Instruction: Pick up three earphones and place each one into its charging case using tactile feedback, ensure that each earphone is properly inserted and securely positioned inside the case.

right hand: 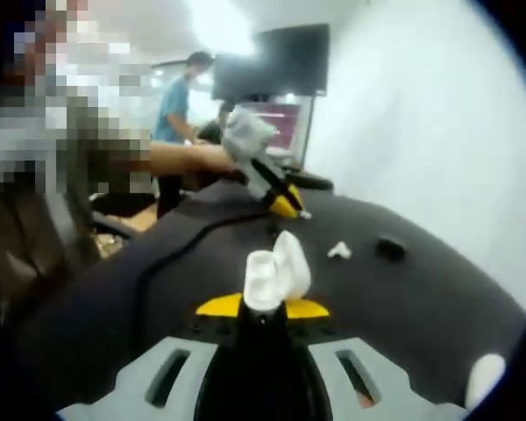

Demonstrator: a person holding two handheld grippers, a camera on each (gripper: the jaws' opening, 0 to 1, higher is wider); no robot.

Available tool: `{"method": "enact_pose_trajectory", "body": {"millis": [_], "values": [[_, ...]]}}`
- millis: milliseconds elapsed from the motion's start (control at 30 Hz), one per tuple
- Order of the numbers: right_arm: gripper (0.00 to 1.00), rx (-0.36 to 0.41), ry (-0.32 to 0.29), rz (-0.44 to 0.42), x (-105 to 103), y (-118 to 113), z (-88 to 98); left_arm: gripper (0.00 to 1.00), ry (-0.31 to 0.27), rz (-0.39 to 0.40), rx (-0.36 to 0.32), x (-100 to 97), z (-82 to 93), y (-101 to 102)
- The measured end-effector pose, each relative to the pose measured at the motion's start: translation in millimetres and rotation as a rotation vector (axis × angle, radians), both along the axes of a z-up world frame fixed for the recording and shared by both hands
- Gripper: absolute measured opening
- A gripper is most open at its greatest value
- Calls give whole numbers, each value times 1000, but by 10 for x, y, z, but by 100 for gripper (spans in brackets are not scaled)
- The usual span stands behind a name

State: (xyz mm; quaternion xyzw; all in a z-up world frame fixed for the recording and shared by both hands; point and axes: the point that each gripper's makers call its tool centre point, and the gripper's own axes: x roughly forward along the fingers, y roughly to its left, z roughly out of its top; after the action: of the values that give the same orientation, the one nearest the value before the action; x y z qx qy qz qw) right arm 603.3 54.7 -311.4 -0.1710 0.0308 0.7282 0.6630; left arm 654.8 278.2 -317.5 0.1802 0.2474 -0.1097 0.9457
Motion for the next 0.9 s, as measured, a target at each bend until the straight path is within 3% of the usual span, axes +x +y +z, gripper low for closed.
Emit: {"method": "enact_pose_trajectory", "body": {"millis": [133,267,367,433,467,533,567,633,700,767,800,867,900], "values": [[17,1,-7,-1,11,14,-1,10,-9,19,-17,131,-11,79],[17,1,-10,1,12,22,-4,9,-74,4,118,136,201,196],[17,2,-3,6,12,26,-5,12,26,-31,117,98,156,259],[17,2,2,8,6,22,-6,10,30,-49,124,134,251,327],[17,2,2,7,1,19,-7,8,25,-50,119,151,323,359],[17,3,0,6,-8,14,-9,8,-23,-40,36,269,645,435],[17,3,-1,5,-10,13,-10,9,-2,-38,-12,299,723,466],[17,3,2,5,-10,7,-11,10,52,-131,-60,318,761,413],[17,4,5,6,-12,1,-13,10,160,-180,-77,272,652,421],[17,4,6,6,-15,-6,-15,9,176,-251,-55,277,567,426],[17,4,7,6,-17,-9,-16,9,178,-323,-85,254,521,367],[17,5,7,7,-19,-15,-17,11,180,-354,-145,243,460,333],[17,4,7,7,-20,-18,-18,12,183,-349,-141,251,404,371]]}}
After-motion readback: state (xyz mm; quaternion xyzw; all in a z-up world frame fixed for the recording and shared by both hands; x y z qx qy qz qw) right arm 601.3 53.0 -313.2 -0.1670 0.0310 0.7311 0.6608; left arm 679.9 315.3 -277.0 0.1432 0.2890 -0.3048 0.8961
